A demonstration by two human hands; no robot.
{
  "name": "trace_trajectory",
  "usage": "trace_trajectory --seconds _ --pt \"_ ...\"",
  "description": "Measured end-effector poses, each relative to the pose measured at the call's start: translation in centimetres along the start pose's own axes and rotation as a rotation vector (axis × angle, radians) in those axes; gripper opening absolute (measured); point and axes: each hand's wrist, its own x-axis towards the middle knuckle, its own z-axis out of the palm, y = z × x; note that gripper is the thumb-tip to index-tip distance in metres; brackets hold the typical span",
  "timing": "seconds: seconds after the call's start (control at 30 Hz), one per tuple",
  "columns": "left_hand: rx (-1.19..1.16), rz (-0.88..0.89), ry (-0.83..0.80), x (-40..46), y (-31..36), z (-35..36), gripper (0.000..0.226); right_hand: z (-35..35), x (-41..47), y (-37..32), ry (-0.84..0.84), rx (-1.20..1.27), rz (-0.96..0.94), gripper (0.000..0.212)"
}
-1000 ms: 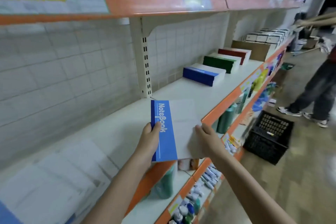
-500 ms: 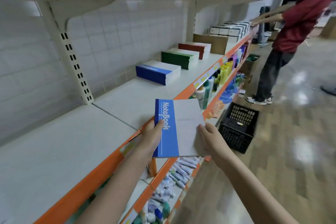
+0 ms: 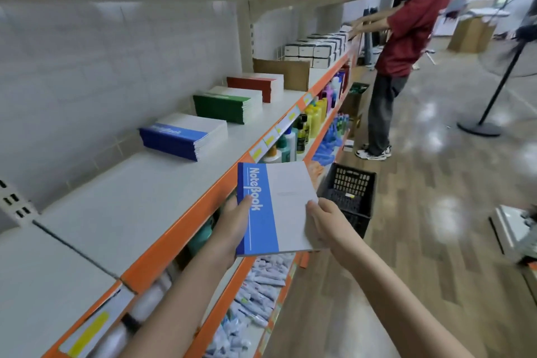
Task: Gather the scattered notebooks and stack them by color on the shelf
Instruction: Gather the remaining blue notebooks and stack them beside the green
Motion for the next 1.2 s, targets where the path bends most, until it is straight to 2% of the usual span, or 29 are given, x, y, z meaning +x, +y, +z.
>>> trace_trajectory --seconds 0.17,0.27,0.4,0.47,0.87,1.0,1.2 --pt "-0.019 0.023 0.036 6.3 1.9 2.0 0.016 -0.7 6.5 -1.9 -0.028 0.021 0.005 0.022" --pt "-0.039 0.027 0.085 9.8 3.2 2.5 0.016 -0.8 10.6 -3.6 -0.06 -0.002 -0.03 0.031" --pt "-0.085 0.021 0.125 12.8 4.8 2.2 0.018 -0.2 15.0 -5.9 -0.111 -0.026 -0.056 0.02" --pt "-0.11 0.027 0.154 13.9 5.6 1.9 0.018 0.2 16.7 -7.0 -0.145 -0.037 -0.088 0.021" --pt "-0.183 0.053 0.504 18.0 9.3 -3.2 0.015 7.3 25.0 -12.8 -0.394 -0.079 -0.226 0.03" --pt "-0.205 0.015 0.621 19.2 10.5 -4.5 0.016 9.9 28.2 -14.5 -0.57 -0.042 -0.227 0.022" --pt "0.019 0.02 0.78 21.4 11.4 -6.2 0.018 13.5 32.9 -16.7 -0.774 -0.099 -0.24 0.022"
